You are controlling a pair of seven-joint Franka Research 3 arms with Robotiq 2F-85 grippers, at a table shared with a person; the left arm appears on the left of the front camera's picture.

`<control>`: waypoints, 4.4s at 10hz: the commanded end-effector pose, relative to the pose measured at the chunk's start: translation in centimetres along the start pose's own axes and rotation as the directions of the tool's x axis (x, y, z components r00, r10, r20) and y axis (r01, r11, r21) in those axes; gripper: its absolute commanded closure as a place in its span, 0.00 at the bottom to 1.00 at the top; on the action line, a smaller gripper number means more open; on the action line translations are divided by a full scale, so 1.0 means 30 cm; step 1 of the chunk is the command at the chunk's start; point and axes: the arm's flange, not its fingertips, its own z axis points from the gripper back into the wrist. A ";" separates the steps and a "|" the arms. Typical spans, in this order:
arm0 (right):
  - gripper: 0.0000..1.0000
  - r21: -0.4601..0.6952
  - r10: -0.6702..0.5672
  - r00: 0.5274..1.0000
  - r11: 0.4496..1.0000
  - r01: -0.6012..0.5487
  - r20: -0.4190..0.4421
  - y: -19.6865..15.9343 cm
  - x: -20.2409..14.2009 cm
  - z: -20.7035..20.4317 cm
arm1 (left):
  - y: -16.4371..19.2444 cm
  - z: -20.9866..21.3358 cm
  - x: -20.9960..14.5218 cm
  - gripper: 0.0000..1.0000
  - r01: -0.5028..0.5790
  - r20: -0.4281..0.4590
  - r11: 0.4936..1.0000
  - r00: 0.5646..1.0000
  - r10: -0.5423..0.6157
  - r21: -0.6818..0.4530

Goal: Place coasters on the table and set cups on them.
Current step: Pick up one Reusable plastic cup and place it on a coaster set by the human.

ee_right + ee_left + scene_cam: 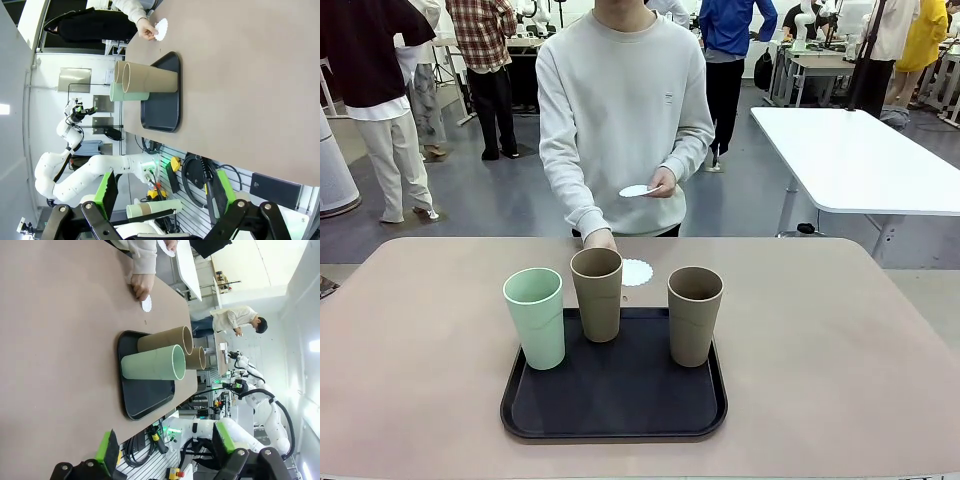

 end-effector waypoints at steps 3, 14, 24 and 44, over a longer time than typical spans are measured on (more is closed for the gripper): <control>0.00 0.006 0.001 1.000 1.000 -0.001 0.005 0.003 0.005 0.000 | 0.005 -0.003 0.000 0.00 0.018 0.000 1.000 1.000 -0.018 -0.016; 0.00 0.006 0.001 1.000 1.000 -0.001 0.005 0.003 0.005 0.000 | 0.005 -0.003 0.000 0.00 0.018 0.000 1.000 1.000 -0.018 -0.016; 0.00 0.006 0.001 1.000 1.000 -0.001 0.005 0.003 0.005 0.000 | 0.005 -0.003 0.000 0.00 0.018 0.000 1.000 1.000 -0.018 -0.016; 0.00 -0.064 0.723 0.364 0.407 -0.911 -0.587 0.552 0.206 -0.588 | 0.005 -0.003 0.000 0.00 0.018 0.000 1.000 1.000 -0.018 -0.016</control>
